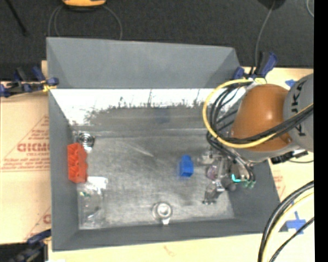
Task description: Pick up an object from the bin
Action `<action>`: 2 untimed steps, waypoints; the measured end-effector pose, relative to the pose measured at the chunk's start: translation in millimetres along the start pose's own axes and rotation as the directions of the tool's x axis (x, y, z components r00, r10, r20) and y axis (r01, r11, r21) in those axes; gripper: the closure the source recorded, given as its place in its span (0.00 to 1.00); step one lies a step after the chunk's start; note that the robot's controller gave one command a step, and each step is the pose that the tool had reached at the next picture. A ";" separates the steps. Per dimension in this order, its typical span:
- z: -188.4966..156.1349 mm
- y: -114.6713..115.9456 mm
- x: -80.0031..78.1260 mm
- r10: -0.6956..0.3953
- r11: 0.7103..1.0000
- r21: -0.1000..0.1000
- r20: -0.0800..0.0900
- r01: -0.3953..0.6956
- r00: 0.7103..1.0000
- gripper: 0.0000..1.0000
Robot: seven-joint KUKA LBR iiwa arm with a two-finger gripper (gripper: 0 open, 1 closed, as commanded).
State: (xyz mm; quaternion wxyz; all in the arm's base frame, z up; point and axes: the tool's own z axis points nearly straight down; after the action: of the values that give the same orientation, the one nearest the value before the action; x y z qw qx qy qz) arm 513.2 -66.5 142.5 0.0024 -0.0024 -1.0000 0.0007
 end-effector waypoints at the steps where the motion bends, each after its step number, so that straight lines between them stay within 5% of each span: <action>1: 53.4 24.0 -48.1 -0.105 0.994 0.003 0.026 0.105 0.994 0.00; 2: 31.8 -29.5 -10.3 -0.132 0.991 0.003 0.006 0.132 0.991 0.00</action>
Offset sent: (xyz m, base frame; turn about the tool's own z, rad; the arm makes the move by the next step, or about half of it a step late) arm 0.0415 0.0248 -0.0575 -0.1076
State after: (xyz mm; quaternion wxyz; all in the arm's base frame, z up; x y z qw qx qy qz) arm 523.2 -96.1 110.7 -0.0008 0.0637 -0.9980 0.0017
